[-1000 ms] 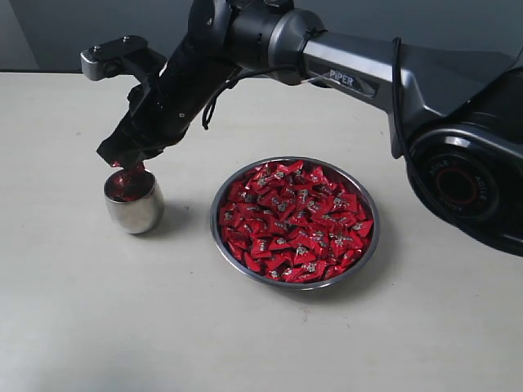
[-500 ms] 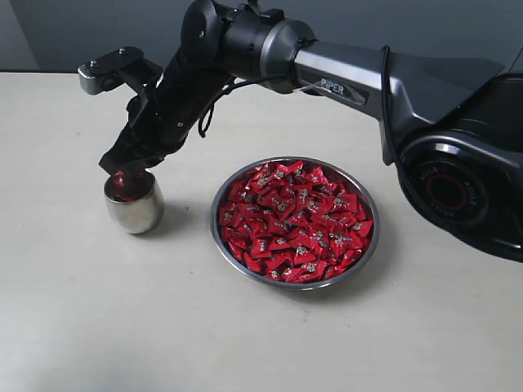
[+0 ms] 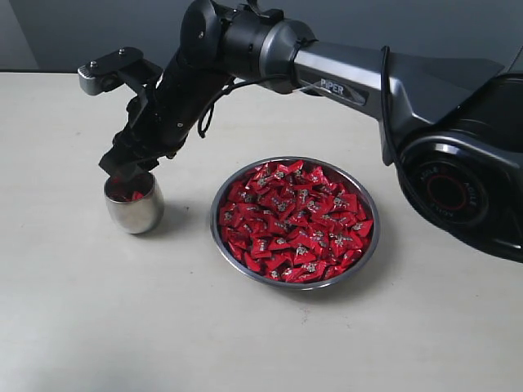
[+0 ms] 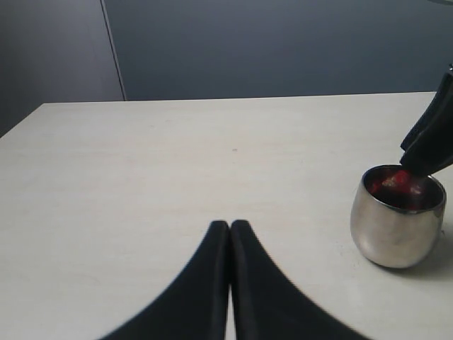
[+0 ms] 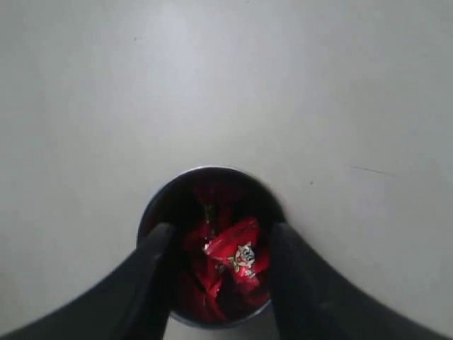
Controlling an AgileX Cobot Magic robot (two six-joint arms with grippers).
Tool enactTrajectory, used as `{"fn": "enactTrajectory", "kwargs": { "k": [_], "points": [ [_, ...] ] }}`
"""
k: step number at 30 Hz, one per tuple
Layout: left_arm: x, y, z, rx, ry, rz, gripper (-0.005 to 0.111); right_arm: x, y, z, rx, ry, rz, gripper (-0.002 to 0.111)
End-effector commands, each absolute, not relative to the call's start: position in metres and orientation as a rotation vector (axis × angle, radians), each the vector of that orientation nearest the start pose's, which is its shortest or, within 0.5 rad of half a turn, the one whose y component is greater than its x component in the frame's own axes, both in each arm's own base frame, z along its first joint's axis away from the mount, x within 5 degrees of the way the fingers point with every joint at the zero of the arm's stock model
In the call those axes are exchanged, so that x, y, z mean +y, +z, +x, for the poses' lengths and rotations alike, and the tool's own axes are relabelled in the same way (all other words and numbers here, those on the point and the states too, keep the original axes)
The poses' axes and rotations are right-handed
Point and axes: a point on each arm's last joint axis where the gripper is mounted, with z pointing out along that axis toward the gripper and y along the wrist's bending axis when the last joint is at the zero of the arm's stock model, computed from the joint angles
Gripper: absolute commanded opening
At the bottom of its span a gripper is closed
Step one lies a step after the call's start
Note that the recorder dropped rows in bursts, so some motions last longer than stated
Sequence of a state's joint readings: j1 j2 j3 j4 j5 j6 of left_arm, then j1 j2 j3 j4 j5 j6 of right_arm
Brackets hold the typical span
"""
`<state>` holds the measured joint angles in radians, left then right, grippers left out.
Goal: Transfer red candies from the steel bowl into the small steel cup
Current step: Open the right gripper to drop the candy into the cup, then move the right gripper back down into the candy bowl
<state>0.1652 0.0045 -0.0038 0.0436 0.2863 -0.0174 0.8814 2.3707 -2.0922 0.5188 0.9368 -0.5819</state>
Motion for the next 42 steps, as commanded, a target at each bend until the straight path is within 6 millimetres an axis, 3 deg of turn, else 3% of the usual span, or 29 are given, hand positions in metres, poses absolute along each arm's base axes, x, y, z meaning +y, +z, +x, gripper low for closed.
{"fn": "enactTrajectory", "kwargs": {
  "k": [1,2,3,4,9,20,26,35,39,42],
  "points": [
    [0.010,0.187,0.054,1.765,0.148,-0.136,0.000,0.421,0.209,0.306,2.134,0.683,-1.572,0.030],
    [0.010,0.187,0.054,1.765,0.148,-0.136,0.000,0.419,0.213,0.307,2.121,0.649,-1.577,0.021],
    [0.010,0.187,0.054,1.765,0.148,-0.136,0.000,0.416,0.220,0.308,2.099,0.617,-1.576,0.002],
    [0.010,0.187,0.054,1.765,0.148,-0.136,0.000,0.415,0.224,0.310,2.097,0.618,-1.558,0.000],
    [0.010,0.187,0.054,1.765,0.148,-0.136,0.000,0.402,0.248,0.324,2.123,0.648,-1.379,-0.001],
    [0.010,0.187,0.054,1.765,0.148,-0.136,0.000,0.371,0.269,0.344,2.105,0.591,-1.122,-0.001],
    [0.010,0.187,0.054,1.765,0.148,-0.136,0.000,0.337,0.257,0.335,2.114,0.552,-1.014,-0.001],
    [0.010,0.187,0.054,1.765,0.148,-0.136,0.000,0.256,0.230,0.325,2.244,0.440,-0.860,-0.001],
    [0.010,0.187,0.054,1.765,0.148,-0.136,0.000,0.228,0.223,0.315,2.319,0.404,-0.854,-0.001],
    [0.010,0.187,0.054,1.765,0.148,-0.136,0.000,0.219,0.219,0.303,2.397,0.377,-0.957,-0.001]
  ]
}}
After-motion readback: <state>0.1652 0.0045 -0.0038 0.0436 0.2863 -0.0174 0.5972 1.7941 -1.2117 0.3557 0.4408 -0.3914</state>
